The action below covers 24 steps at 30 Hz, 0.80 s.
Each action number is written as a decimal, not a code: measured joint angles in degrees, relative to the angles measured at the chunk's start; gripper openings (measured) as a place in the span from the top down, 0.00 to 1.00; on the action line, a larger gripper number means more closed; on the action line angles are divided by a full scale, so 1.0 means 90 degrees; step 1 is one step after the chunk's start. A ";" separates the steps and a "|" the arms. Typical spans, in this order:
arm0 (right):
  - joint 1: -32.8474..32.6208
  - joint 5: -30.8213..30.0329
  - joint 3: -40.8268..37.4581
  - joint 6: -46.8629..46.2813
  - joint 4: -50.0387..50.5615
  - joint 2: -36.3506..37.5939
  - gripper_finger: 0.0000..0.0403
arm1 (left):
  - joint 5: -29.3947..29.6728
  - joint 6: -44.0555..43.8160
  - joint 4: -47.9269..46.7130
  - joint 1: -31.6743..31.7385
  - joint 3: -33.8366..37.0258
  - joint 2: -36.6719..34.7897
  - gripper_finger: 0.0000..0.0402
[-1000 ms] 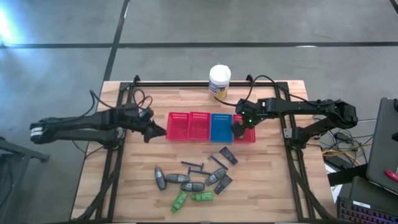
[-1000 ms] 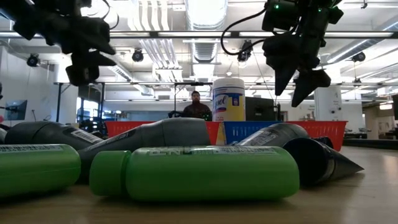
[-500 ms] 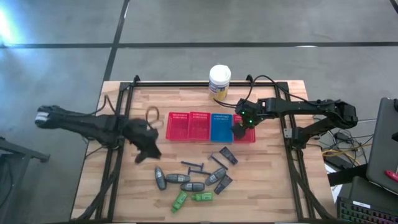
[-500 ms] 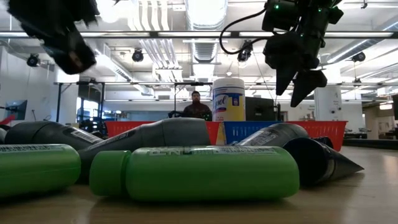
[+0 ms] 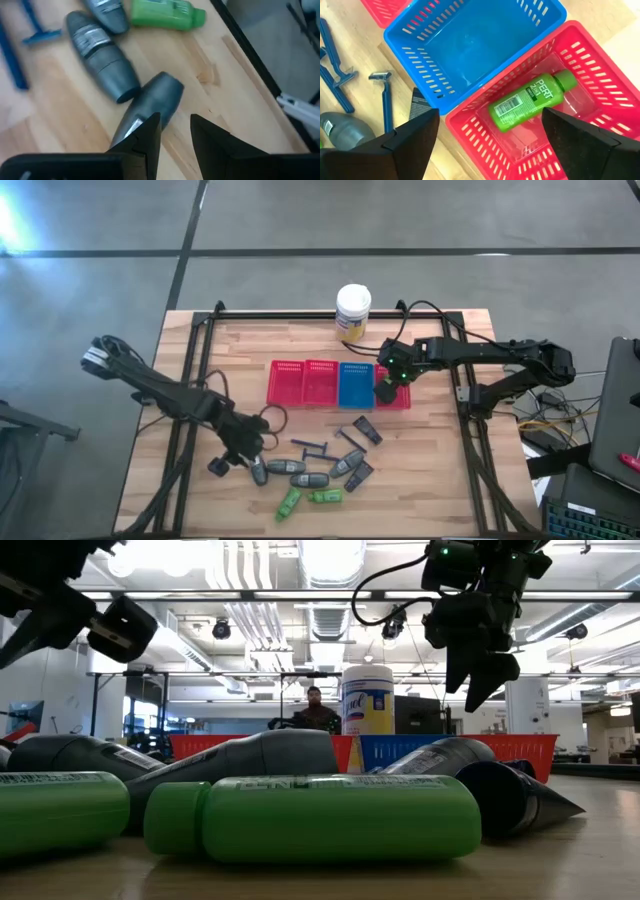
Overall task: Pick & Place Travel size toiletries
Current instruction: Put the black deodorant into the left red bin
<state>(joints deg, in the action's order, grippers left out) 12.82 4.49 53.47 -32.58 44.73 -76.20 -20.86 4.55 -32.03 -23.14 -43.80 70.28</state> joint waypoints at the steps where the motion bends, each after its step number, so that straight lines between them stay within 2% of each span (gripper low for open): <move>1: 0.0000 0.0002 0.0000 0.0002 0.0002 0.0000 0.15 | -0.0118 0.0198 0.0002 -0.0002 -0.0033 0.0126 0.73; 5: 0.0000 0.0000 0.0000 0.0028 0.0088 0.0000 0.18 | -0.0136 0.1072 0.0212 0.0004 -0.0107 0.0423 0.73; 11: -0.0002 -0.0010 -0.0002 0.0144 0.0335 0.0000 0.21 | -0.0066 0.0742 0.0905 0.0017 -0.0093 0.0437 0.73; 19: -0.0007 -0.0010 -0.0010 0.0171 0.0374 0.0001 0.25 | 0.0249 0.1947 0.0953 0.0017 -0.0038 0.0597 0.73; 24: -0.0007 -0.0010 -0.0010 0.0206 0.0374 0.0002 0.24 | -0.0023 0.1673 0.0859 0.0022 -0.0004 0.0826 0.72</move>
<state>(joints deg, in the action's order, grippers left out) 12.75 4.40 53.39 -30.72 48.10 -76.18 -21.06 19.61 -24.30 -22.94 -43.83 77.71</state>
